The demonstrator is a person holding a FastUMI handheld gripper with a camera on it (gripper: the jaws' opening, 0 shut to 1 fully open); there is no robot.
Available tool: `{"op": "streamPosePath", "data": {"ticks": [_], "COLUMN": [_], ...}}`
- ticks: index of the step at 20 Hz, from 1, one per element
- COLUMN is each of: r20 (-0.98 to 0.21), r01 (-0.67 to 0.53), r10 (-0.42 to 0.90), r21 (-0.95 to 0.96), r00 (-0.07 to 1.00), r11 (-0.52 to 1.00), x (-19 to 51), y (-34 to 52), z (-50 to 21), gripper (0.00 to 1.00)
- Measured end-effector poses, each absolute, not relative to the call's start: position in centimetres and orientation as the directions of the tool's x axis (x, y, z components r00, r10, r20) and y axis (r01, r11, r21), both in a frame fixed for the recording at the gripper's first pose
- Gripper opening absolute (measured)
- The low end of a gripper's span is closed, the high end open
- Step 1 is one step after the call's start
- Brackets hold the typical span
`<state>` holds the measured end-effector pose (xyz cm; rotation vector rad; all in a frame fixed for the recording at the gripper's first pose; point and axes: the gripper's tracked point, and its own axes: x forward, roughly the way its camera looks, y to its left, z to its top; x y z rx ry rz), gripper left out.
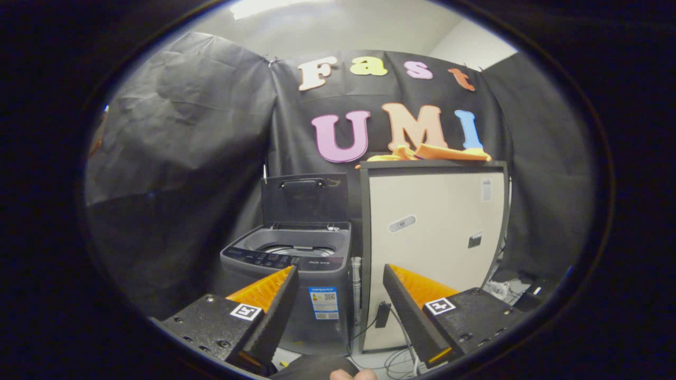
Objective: Put the clothes into the washing machine and then close the washing machine lid.
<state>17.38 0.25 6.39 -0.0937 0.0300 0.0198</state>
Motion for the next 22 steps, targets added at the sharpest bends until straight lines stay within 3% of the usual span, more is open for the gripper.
{"op": "streamPosePath", "data": {"ticks": [13,22], "r20": [0.107,0.086], "r01": [0.006,0.063], "r10": [0.010,-0.047], "r21": [-0.151,-0.197], "r00": [0.994,0.995], "r11": [0.989,0.978], "x": [20.3,25.4], "y": [-2.6,-10.5], "z": [18.8,23.7], "gripper": [0.98,0.98]}}
